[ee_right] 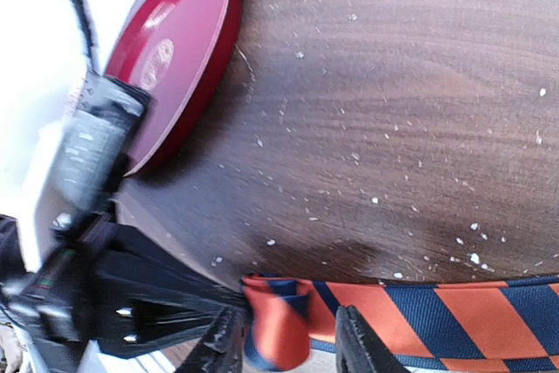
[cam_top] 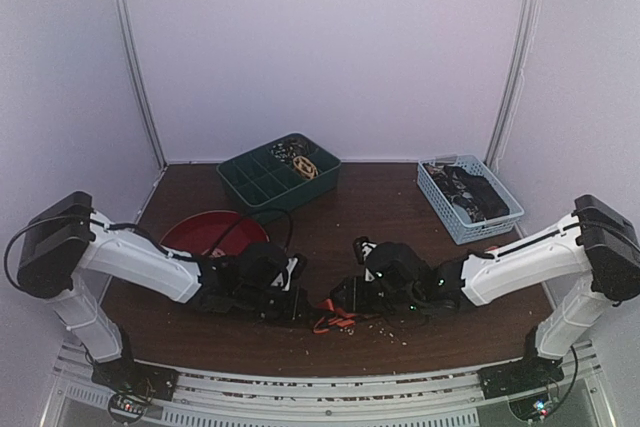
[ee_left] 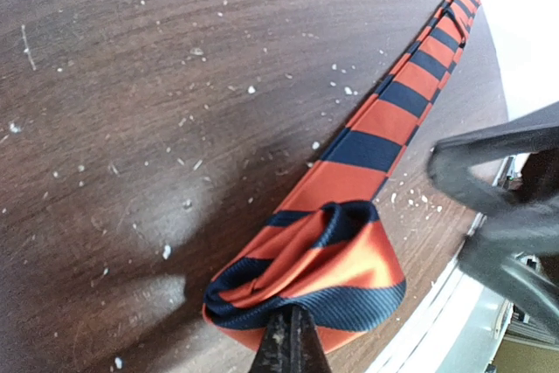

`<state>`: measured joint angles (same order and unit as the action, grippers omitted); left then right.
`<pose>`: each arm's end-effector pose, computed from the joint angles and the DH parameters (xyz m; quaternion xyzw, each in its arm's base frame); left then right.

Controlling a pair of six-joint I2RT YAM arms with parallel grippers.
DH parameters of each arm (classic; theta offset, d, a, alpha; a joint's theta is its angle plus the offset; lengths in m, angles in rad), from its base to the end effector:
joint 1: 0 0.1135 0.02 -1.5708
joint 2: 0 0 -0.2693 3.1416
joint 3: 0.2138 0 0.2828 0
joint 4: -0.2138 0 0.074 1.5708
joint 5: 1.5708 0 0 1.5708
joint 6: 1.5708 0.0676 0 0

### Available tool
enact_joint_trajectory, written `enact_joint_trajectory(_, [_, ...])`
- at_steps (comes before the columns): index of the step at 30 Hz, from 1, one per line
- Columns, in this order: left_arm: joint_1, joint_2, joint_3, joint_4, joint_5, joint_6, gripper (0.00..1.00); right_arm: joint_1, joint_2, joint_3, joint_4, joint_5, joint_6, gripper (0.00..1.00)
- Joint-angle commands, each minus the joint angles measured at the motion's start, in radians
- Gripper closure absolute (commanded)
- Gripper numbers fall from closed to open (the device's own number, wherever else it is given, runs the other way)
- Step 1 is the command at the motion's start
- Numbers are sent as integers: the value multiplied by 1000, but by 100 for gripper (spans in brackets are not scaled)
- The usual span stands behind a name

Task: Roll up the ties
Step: Roll the tie at the center of the board.

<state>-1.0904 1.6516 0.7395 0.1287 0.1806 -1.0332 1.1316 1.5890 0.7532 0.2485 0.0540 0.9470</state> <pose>0.1546 -0.3230 0.1010 0.0609 0.9184 -0.3742 0.1134 0.1617 0.3356 0.1396 -0.0685 0.8786 0.3948 0.2597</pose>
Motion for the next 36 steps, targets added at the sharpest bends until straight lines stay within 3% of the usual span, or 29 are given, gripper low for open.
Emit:
enact_joint_trajectory(1, [-8,39,30,40,9,21,100,-5,-19,-11,-34,23,-7,60])
enact_joint_trajectory(9, [-12,80,38,70,12,18,100,-5,80,19,-57,-37,-10,63])
enact_joint_trajectory(13, [-16,78,40,84,14,35,99,-6,125,27,-38,-71,-16,72])
enact_joint_trajectory(15, [-16,64,48,61,6,76,94,-6,134,28,-38,-73,-20,77])
enact_joint_trajectory(21, [-16,-18,39,-73,-114,257,63,-5,153,18,0,-98,-41,82])
enact_joint_trajectory(30, [-2,-34,10,-76,-127,286,61,-5,210,40,66,-175,-59,84])
enact_joint_trajectory(33, [0,-34,31,-70,-58,434,49,-7,214,47,51,-164,-66,84])
enact_joint_trajectory(36, [0,-54,48,-129,-97,550,38,-9,215,53,42,-163,-71,84])
